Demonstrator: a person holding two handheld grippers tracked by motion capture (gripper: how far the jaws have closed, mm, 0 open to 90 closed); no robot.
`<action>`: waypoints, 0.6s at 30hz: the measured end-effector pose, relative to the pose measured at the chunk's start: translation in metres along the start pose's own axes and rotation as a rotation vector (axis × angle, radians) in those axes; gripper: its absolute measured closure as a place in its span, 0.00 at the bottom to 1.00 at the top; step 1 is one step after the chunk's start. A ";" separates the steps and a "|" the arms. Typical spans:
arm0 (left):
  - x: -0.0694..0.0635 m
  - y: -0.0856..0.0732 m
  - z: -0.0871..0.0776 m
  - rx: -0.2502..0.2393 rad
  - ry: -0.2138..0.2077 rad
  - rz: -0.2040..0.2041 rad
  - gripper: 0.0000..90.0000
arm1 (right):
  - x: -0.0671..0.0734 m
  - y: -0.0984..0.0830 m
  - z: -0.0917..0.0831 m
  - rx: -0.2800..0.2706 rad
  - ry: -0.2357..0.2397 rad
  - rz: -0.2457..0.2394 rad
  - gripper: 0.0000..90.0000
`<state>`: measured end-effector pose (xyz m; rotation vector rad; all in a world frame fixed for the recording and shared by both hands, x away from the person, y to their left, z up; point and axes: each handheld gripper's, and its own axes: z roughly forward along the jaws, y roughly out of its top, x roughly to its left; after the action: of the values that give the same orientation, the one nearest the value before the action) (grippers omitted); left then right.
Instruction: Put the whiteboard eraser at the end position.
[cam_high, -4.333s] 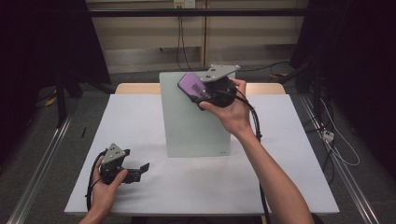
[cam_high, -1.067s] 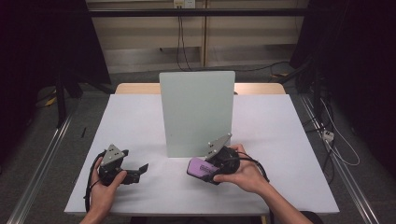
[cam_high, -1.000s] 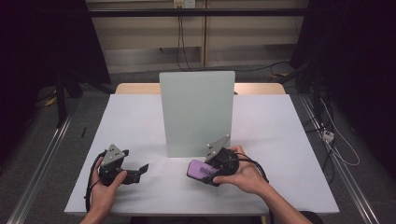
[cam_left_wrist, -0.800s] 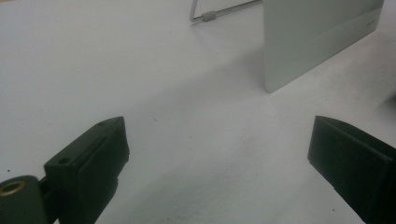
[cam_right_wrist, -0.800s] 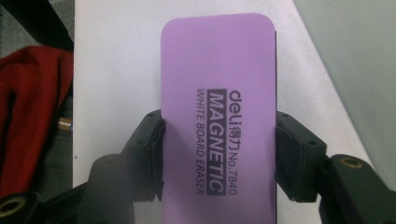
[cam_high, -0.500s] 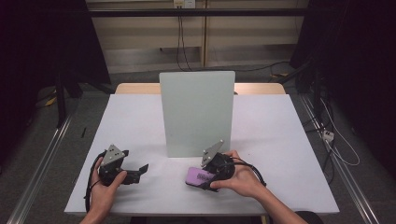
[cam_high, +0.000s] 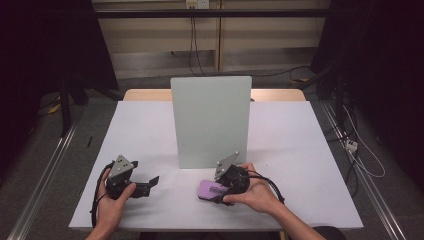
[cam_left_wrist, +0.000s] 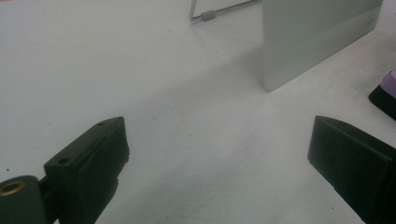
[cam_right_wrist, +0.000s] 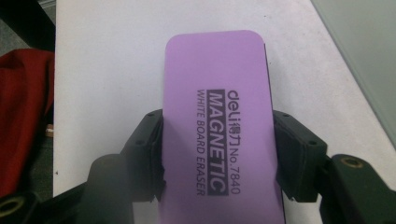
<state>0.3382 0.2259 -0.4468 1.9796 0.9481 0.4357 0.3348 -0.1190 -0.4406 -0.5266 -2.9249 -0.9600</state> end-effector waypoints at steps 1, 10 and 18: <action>0.000 0.000 0.000 -0.001 0.001 0.002 0.06 | 0.000 0.000 0.000 -0.002 0.003 0.004 0.46; 0.001 0.000 0.000 0.001 0.002 0.008 0.06 | -0.003 -0.001 0.000 -0.029 0.010 0.035 0.36; 0.001 0.000 -0.001 0.003 0.003 0.004 0.06 | -0.007 -0.002 -0.005 -0.071 -0.021 0.085 0.19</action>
<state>0.3384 0.2270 -0.4461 1.9849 0.9467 0.4396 0.3403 -0.1256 -0.4390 -0.6625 -2.8687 -1.0576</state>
